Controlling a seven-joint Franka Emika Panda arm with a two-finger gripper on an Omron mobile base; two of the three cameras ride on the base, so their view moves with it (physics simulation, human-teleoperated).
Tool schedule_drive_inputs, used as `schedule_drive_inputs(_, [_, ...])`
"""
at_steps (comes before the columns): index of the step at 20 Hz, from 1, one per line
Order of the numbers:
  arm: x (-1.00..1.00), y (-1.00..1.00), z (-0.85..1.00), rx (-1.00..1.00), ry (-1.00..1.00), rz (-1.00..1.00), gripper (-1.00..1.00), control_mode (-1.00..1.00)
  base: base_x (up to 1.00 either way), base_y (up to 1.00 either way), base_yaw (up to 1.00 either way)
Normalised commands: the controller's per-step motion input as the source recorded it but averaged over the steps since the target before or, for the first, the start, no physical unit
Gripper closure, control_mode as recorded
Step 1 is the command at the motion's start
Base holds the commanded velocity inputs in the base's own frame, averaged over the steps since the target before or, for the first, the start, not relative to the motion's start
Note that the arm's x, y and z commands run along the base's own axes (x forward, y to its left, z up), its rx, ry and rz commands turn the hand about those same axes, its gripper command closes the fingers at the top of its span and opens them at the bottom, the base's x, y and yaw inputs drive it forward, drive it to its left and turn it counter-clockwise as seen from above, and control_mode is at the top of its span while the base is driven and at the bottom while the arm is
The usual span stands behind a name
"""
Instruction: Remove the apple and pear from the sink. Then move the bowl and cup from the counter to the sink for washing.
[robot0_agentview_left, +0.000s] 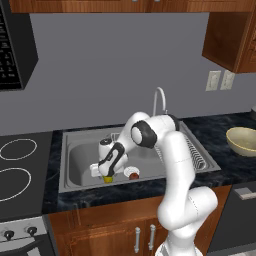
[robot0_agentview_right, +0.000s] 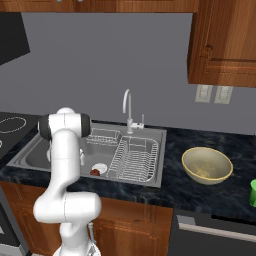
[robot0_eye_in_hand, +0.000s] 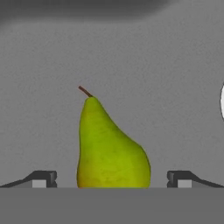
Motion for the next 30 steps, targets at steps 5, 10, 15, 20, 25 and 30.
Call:
schedule_drive_inputs(5, [0.11,0.01,-0.12,0.00,0.00,-0.02,-1.00,-1.00,0.00,0.00,0.00])
schedule_drive_inputs(10, [0.07,0.00,-0.11,0.00,0.00,-0.02,-1.00,-1.00,0.00,0.00,0.00])
schedule_drive_inputs(15, [0.00,0.00,-0.04,0.00,0.00,-0.03,-1.00,-1.00,0.00,0.00,0.00])
schedule_drive_inputs(20, [0.00,0.01,0.00,0.00,0.00,0.00,-1.00,-1.00,0.00,0.00,0.00])
schedule_drive_inputs(25, [-0.03,0.00,0.00,0.00,0.00,0.00,-1.00,-1.00,0.00,0.00,0.00])
schedule_drive_inputs(30, [-0.04,0.00,0.00,0.00,0.00,0.00,-1.00,-1.00,0.00,0.00,0.00])
